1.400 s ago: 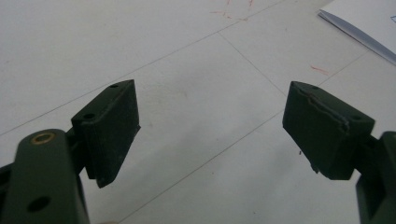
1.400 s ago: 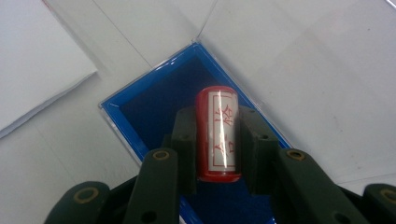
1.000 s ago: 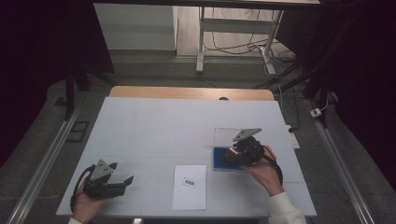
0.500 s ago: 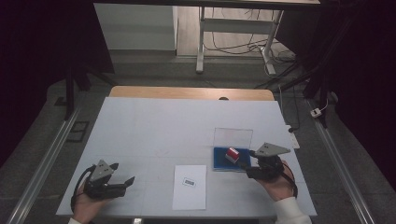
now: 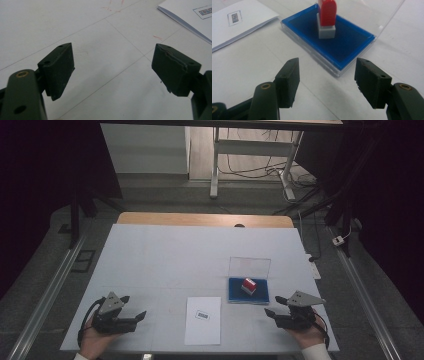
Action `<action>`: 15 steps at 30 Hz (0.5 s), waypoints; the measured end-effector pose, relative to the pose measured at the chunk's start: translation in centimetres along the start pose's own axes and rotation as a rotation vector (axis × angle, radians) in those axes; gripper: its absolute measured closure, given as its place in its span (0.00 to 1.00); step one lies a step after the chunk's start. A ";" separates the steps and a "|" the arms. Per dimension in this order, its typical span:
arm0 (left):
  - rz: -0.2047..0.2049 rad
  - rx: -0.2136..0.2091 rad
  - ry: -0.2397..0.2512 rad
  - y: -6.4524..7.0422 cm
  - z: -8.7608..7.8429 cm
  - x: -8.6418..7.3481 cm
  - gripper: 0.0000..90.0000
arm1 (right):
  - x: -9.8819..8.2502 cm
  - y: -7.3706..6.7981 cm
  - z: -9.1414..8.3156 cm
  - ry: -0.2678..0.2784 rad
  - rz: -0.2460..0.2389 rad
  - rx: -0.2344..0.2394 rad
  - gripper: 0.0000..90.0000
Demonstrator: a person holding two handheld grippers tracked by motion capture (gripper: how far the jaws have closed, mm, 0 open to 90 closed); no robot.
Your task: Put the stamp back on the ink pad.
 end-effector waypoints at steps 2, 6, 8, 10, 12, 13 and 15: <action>0.005 -0.005 -0.001 0.1 0.0 0.0 0.21 | -0.1 -0.1 0.2 0.002 0.002 0.008 0.41; 0.009 -0.010 -0.004 0.3 0.1 0.1 0.21 | 0.0 -0.3 0.4 -0.005 -0.003 0.009 0.41; 0.009 -0.010 -0.005 0.3 0.2 0.1 0.21 | 0.0 -0.3 0.5 -0.004 -0.003 0.011 0.41; 0.010 -0.009 -0.005 0.3 0.2 0.1 0.21 | 0.0 -0.3 0.5 0.000 -0.004 0.010 0.41; 0.010 -0.009 -0.006 0.3 0.2 0.1 0.21 | 0.0 -0.3 0.4 0.011 0.002 0.009 0.41; 0.011 -0.008 -0.007 0.3 0.2 0.1 0.21 | 0.1 -0.2 0.3 0.020 0.006 0.013 0.41; 0.014 -0.008 -0.007 0.3 0.2 0.1 0.21 | 0.1 -0.1 0.2 0.026 0.011 0.016 0.41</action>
Point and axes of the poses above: each handheld gripper's, and its own axes: z roughly forward along the jaws, x roughly out of its top, y roughly to its right, the point moved 3 cm from there along z, roughly forward along the jaws, and after that the axes turned 1 degree about -x, right-handed, at the moved point
